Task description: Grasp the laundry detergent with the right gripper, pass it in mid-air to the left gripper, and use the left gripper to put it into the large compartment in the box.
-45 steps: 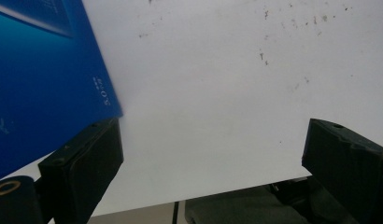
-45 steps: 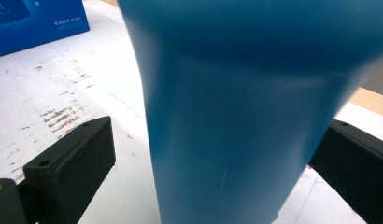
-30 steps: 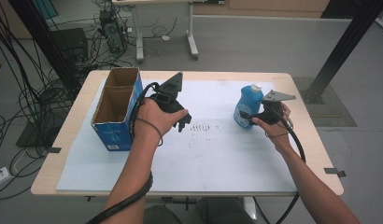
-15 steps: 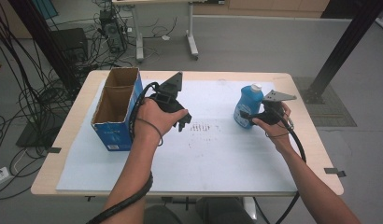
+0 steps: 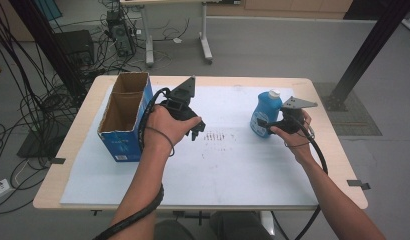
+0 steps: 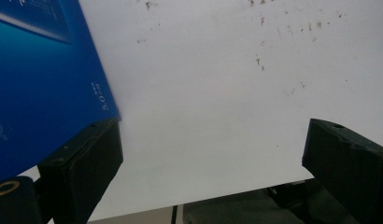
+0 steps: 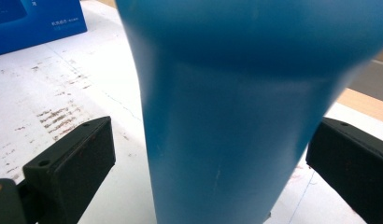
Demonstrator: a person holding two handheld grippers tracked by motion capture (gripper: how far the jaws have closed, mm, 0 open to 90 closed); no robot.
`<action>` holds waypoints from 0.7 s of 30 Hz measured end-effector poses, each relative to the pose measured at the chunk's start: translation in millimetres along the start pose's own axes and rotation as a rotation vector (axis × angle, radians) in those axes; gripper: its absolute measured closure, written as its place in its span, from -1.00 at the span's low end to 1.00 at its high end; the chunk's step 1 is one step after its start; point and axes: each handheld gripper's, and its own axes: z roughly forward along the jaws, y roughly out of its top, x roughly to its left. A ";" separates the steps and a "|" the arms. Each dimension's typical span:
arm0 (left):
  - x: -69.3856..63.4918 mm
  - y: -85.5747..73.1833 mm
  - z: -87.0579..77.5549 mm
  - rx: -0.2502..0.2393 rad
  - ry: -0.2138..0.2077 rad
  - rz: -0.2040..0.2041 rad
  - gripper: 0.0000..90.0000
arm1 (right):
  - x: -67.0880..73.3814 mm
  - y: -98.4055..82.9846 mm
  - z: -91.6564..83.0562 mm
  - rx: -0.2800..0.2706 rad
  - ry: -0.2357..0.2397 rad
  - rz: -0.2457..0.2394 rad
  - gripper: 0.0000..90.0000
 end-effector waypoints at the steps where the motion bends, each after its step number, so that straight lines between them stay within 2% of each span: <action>1: -0.2 -0.1 0.2 0.000 0.000 0.000 -0.88 | -0.1 -0.2 0.1 0.000 0.000 0.002 -0.98; 21: -0.2 -1.1 0.3 -0.003 0.000 0.001 -0.88 | 0.5 0.1 -0.5 -0.002 -0.006 -0.011 -0.98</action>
